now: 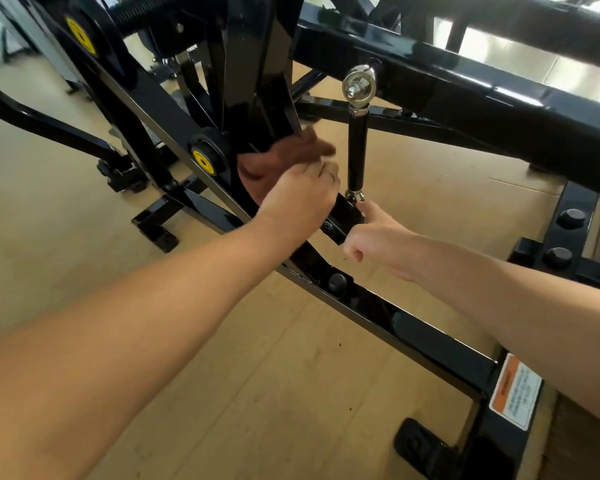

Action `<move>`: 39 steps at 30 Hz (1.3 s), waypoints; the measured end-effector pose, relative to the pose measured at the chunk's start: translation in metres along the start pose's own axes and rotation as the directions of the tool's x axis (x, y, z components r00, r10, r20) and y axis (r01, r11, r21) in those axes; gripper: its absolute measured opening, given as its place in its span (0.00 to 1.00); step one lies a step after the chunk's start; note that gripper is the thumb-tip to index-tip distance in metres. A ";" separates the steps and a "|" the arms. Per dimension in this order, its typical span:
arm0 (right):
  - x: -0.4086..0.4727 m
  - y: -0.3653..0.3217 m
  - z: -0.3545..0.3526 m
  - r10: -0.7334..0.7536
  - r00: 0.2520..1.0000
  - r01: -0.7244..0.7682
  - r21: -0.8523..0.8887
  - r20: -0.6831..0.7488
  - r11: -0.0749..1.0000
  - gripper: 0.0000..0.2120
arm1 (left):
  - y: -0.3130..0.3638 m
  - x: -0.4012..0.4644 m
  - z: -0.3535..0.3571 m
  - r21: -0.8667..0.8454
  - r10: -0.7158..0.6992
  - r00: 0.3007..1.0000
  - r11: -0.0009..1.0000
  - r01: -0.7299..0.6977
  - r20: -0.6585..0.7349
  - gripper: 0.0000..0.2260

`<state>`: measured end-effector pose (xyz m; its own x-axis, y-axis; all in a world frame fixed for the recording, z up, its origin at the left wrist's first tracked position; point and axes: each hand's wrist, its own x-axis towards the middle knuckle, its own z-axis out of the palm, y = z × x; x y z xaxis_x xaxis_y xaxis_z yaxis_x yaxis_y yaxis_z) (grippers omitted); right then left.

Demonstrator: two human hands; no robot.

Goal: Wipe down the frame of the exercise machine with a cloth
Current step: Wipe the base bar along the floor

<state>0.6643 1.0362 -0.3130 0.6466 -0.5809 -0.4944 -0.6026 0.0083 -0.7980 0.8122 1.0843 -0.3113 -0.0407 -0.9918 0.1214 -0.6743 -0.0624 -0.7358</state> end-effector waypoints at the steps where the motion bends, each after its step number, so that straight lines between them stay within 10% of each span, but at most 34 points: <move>1: -0.001 0.001 0.000 -0.001 1.000 0.001 0.003 0.002 1.000 0.46 | 0.006 0.000 0.003 -0.050 -0.012 1.000 0.999 0.012 -0.002 0.23; 7: -0.002 -0.002 0.005 -0.010 1.000 0.011 0.054 -0.021 0.999 0.46 | -0.025 -0.026 -0.007 -0.275 -0.035 0.969 0.961 -0.035 -0.245 0.14; 10: 0.003 -0.010 0.014 -0.002 0.996 0.005 0.033 -0.088 0.999 0.48 | -0.044 -0.062 0.005 -0.320 -0.257 0.932 0.932 0.169 -0.256 0.15; 13: 0.008 -0.016 0.025 0.036 0.991 -0.039 -0.022 -0.126 0.999 0.52 | -0.065 -0.069 0.005 -0.783 -0.782 0.617 0.439 0.441 -0.091 0.10; 16: 0.010 -0.017 0.030 0.050 0.988 -0.058 -0.046 -0.147 0.997 0.54 | -0.066 -0.042 -0.008 -0.900 -0.872 0.433 -0.021 0.435 0.230 0.11; 28: 0.007 -0.013 0.023 -0.005 0.996 0.006 0.008 -0.085 1.000 0.53 | 0.009 -0.006 0.010 -0.872 -0.857 0.341 -0.221 0.436 0.387 0.12; 34: 0.010 -0.011 0.027 0.010 0.996 -0.008 0.018 -0.086 1.000 0.52 | 0.057 -0.027 0.027 -0.775 -0.625 0.494 -0.318 0.546 0.604 0.12; 39: 0.009 -0.011 0.022 0.013 0.997 -0.011 0.036 -0.074 0.999 0.52 | 0.025 -0.015 -0.003 -0.738 -0.651 0.361 -0.515 0.436 0.668 0.13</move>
<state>0.6874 1.0489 -0.3165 0.6020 -0.6396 -0.4780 -0.5921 0.0440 -0.8047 0.7936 1.0974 -0.3300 0.9164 -0.3925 0.0778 -0.2147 -0.3182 0.9234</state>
